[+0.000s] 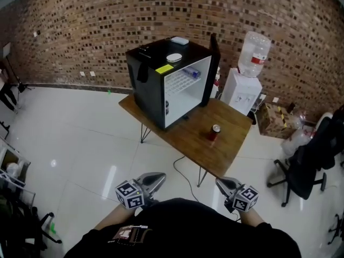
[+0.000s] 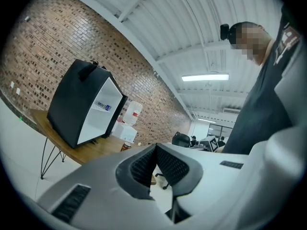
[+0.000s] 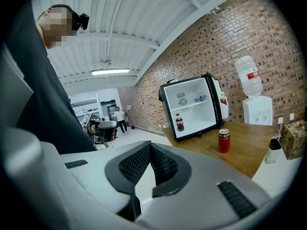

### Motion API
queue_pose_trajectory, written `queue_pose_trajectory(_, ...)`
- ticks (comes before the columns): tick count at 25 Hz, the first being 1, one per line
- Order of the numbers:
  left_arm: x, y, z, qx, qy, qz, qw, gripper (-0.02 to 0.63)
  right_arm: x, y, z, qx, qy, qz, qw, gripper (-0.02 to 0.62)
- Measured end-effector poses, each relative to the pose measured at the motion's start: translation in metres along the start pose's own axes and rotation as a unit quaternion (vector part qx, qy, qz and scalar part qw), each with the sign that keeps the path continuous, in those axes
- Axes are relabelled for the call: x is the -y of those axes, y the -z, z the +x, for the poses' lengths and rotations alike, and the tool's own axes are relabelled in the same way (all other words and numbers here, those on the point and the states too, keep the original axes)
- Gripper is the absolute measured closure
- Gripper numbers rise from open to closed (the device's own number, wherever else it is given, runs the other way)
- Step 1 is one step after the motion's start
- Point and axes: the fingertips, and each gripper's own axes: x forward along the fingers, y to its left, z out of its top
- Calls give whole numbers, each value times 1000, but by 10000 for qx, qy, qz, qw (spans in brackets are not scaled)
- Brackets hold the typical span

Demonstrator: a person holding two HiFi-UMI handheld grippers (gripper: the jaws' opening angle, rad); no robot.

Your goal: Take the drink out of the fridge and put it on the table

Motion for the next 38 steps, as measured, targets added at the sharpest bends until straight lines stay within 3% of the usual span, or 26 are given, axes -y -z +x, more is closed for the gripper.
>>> queue_pose_trajectory(6, 35, 11, 8, -155, -45, 151, 9998, 603, 3, 18, -31, 77, -64, 134, 9999, 583)
queue_pose_trajectory(17, 27, -3, -26, -238, 207, 267, 9991, 603, -23, 7, -11, 400, 117, 181, 9990, 583)
queue_pose_trajectory(23, 5, -1, -54, -301, 128, 285, 9991, 603, -36, 2, 9, 438, 190, 326, 9983, 584)
queue_pose_trajectory(38, -1, -12, -50, -259, 321, 227, 9989, 603, -38, -3, 12, 356, 364, 115, 9986, 584)
